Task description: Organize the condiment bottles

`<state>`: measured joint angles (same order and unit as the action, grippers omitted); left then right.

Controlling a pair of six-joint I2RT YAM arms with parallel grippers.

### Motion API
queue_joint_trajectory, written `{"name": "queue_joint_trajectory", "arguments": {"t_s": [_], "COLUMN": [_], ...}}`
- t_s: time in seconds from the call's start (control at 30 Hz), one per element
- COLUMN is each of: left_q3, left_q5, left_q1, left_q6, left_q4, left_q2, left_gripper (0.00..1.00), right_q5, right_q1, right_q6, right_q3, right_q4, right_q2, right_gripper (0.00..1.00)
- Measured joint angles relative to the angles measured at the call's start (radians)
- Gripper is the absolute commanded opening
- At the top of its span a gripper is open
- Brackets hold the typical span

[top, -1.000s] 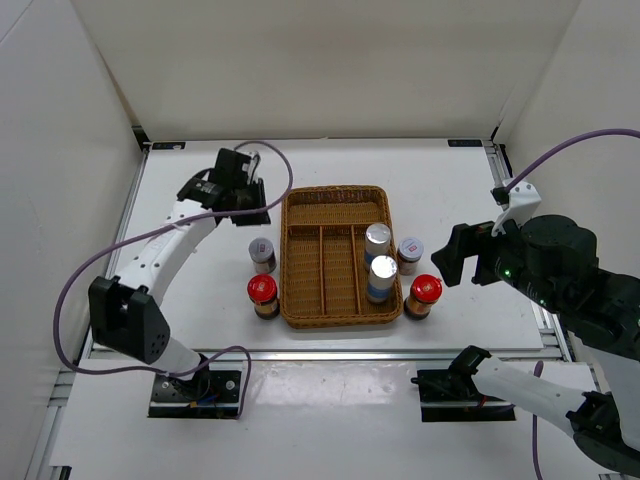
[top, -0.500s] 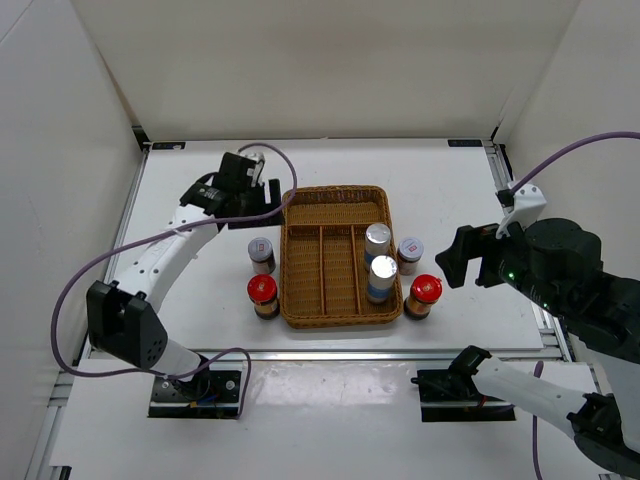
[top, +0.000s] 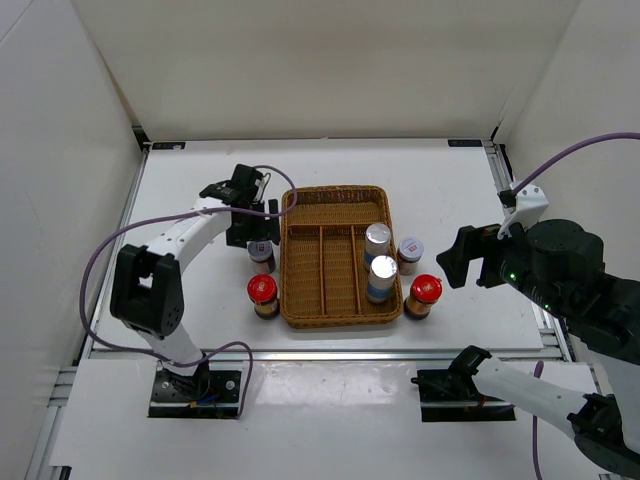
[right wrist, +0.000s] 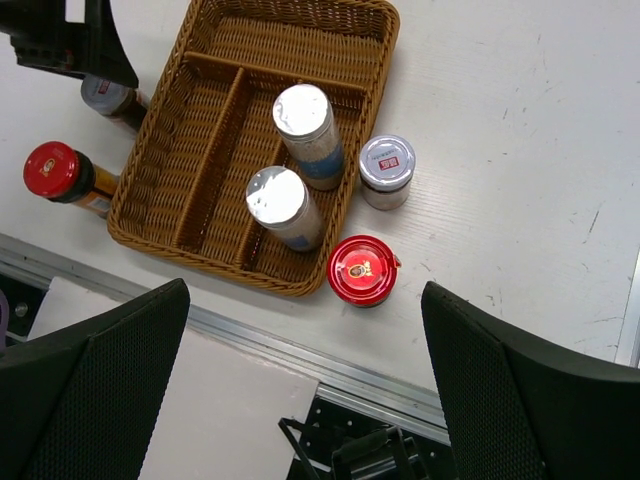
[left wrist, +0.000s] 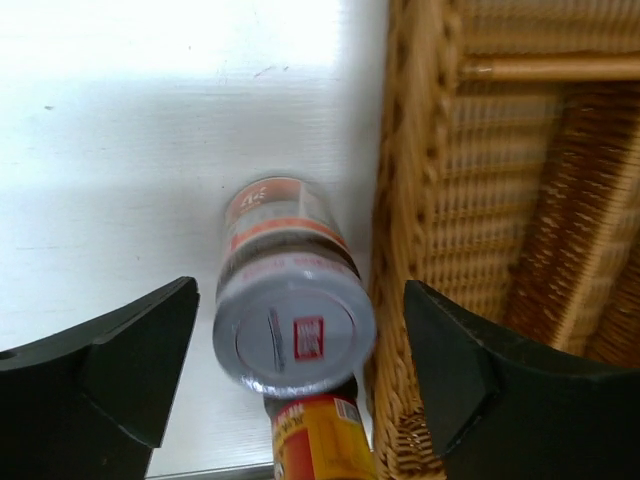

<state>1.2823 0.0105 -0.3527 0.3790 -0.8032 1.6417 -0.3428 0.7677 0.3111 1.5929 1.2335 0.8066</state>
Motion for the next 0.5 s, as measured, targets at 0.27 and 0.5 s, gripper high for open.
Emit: {"name": "queue_joint_trajectory", "arguments": {"t_s": [0.27,0.5], "left_q3": [0.001,0.017], "left_q5": [-0.031,-0.032], "left_q1": [0.012,0.013], "left_q6": [-0.016,-0.015], "left_q4": [0.008,-0.010], "left_q2": [0.079,0.051], "left_gripper": [0.44,0.29], "right_q5": [-0.022,-0.026], "right_q1": [0.000,0.000], "right_q6": [0.000,-0.003], "right_q3": [0.000,0.002], "right_q4": [0.003,0.019], "right_q2": [0.000,0.013], "right_gripper": [1.00,1.00]}}
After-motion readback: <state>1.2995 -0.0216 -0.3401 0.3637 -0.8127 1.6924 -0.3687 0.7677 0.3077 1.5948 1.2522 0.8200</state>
